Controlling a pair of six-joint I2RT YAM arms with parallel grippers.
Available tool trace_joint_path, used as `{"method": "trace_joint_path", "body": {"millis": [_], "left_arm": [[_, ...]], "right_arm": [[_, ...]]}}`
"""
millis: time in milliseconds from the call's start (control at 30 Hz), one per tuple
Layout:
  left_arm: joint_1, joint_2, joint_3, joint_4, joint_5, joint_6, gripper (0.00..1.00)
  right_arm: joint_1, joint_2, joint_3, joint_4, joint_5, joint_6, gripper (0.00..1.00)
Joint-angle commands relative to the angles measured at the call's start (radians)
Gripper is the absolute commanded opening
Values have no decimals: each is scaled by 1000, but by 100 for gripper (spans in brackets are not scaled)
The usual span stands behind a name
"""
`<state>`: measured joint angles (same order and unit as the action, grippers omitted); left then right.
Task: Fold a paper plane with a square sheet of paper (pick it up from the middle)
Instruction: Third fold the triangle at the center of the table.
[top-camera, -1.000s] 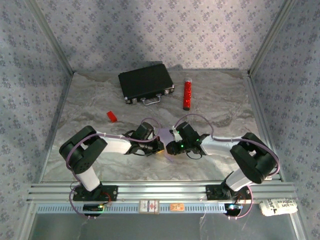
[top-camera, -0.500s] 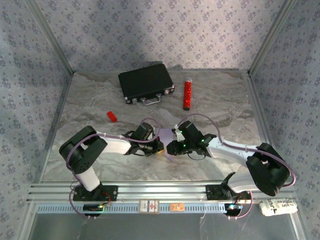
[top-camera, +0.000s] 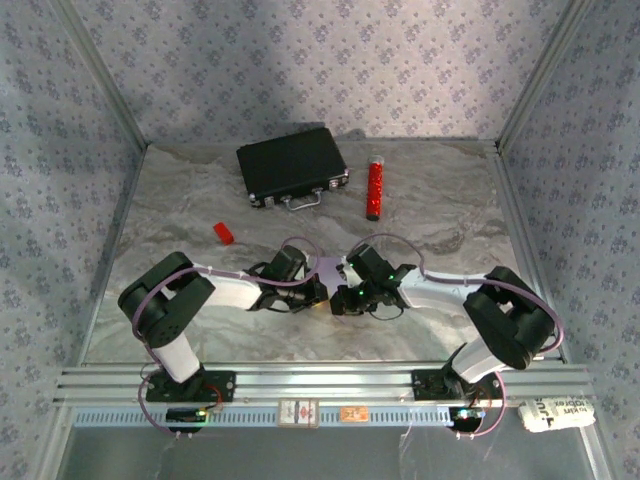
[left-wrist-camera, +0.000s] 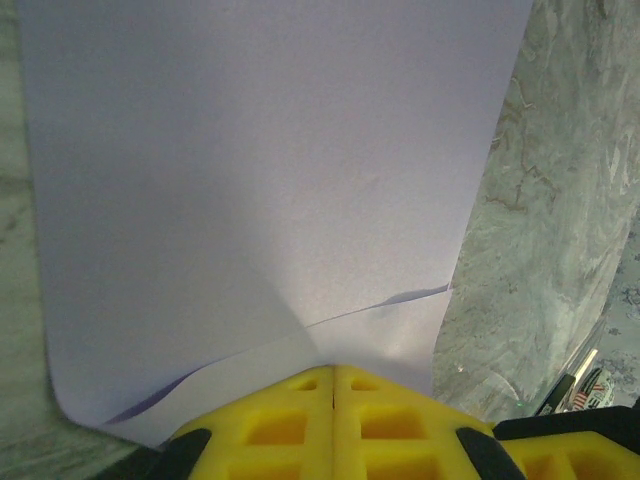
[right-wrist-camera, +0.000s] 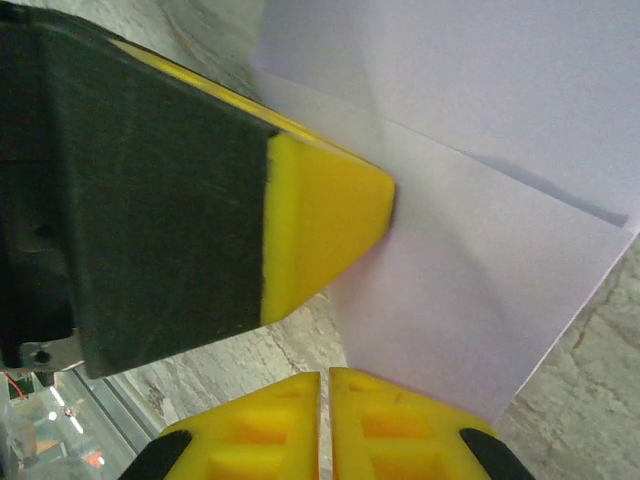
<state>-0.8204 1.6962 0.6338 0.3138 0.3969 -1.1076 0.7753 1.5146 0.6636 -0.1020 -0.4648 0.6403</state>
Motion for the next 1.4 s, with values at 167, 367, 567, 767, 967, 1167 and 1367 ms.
{"method": "trace_joint_path", "body": {"millis": [167, 367, 567, 767, 967, 1167, 1367], "left_arm": [[-5, 14, -28, -67, -25, 15, 0], [-4, 19, -26, -67, -26, 15, 0], [-4, 21, -29, -65, -27, 14, 0], [-4, 17, -31, -66, -26, 12, 0], [-4, 17, -29, -65, -25, 12, 0], [-5, 20, -28, -62, -23, 14, 0], [-4, 16, -31, -62, -24, 15, 0]], "right_arm": [[11, 7, -27, -16, -22, 38, 11], [13, 1, -61, -7, -12, 56, 11], [14, -29, -82, -13, -7, 66, 11], [11, -75, -60, -24, -9, 73, 12], [-5, -40, -7, 1, -11, 90, 13], [-3, 56, 13, 32, -17, 111, 13], [11, 77, -23, 62, -36, 137, 13]]}}
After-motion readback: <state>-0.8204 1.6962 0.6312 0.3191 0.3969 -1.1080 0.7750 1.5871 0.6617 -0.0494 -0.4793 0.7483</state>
